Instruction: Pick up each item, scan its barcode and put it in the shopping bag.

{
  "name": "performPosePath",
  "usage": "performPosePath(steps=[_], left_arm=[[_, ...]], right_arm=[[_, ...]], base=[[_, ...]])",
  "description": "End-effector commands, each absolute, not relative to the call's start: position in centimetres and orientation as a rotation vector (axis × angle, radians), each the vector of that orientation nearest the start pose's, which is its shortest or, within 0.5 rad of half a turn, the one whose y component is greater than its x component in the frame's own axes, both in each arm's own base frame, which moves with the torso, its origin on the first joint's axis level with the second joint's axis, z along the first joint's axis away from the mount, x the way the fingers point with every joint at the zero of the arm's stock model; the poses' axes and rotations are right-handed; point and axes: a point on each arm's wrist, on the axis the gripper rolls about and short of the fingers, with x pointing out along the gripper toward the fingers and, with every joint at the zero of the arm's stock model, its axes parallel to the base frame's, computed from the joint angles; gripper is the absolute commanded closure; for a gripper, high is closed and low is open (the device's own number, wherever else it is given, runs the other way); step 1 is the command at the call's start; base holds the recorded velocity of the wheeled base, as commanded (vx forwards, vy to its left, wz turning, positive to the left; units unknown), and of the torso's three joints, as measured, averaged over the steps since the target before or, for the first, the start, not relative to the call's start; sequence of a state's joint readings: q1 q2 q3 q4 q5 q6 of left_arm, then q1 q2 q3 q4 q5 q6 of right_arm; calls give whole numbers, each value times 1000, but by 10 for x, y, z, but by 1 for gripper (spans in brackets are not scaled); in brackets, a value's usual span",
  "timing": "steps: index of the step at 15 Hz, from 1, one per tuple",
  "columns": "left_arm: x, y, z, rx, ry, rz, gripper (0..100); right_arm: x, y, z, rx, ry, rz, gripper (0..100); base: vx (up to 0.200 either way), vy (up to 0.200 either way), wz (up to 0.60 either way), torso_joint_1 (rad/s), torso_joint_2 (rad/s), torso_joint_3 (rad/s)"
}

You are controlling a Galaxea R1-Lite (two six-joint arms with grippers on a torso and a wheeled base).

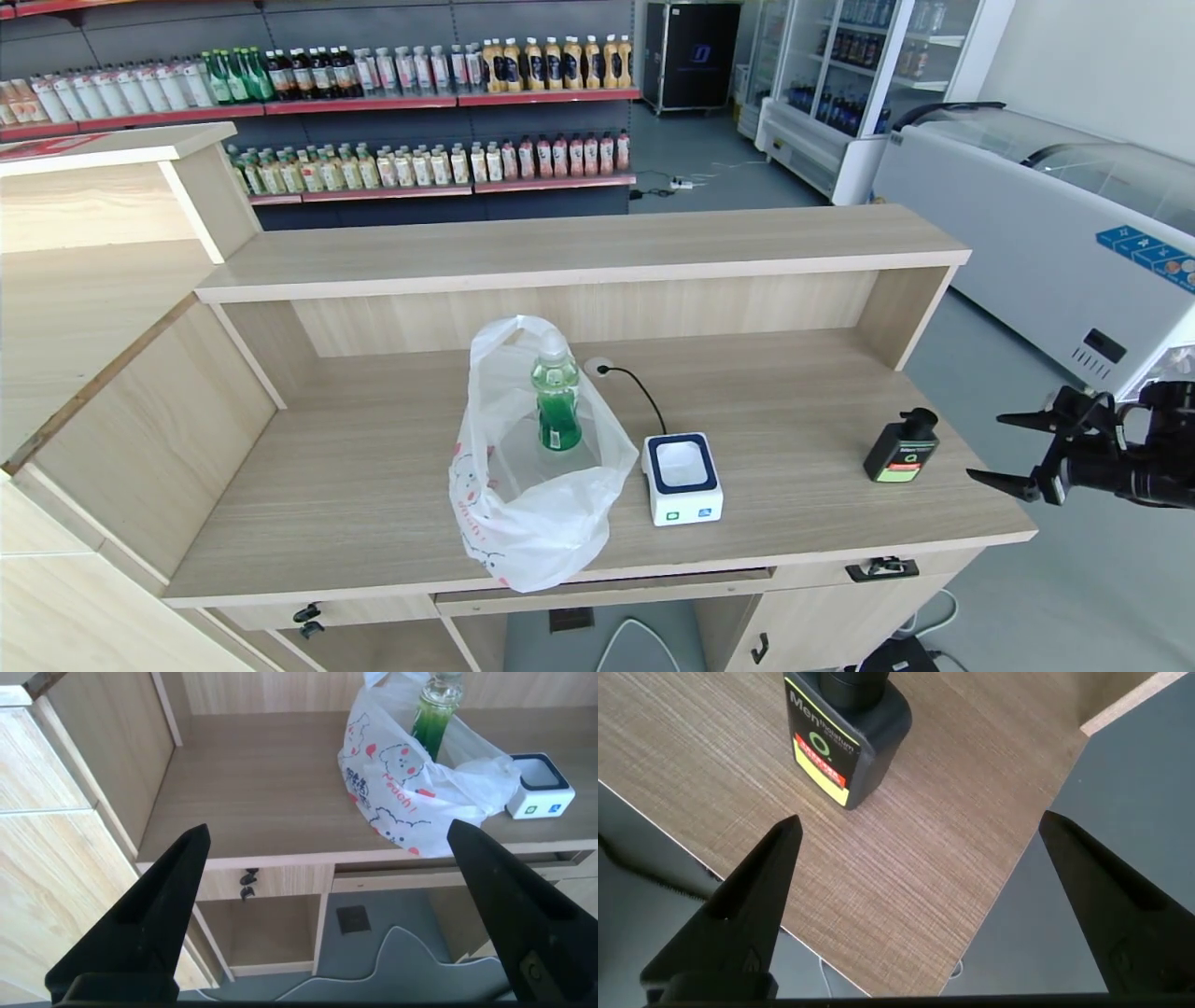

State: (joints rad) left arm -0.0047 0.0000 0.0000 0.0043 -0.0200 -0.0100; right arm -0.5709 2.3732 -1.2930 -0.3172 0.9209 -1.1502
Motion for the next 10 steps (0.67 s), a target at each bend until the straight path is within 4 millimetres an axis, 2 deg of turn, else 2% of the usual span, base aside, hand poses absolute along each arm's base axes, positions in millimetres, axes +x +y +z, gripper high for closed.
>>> performPosePath(steps=[1,10], left_arm=[[-23,0,75,-11,6,-25,0],[-23,0,75,-11,6,-25,0]], right_arm=[[382,-213,15,-584,293,611,0],[406,-190,-2,-585,280,685,0]], base=[[0,0,0,0,0,0],[0,0,0,0,0,0]])
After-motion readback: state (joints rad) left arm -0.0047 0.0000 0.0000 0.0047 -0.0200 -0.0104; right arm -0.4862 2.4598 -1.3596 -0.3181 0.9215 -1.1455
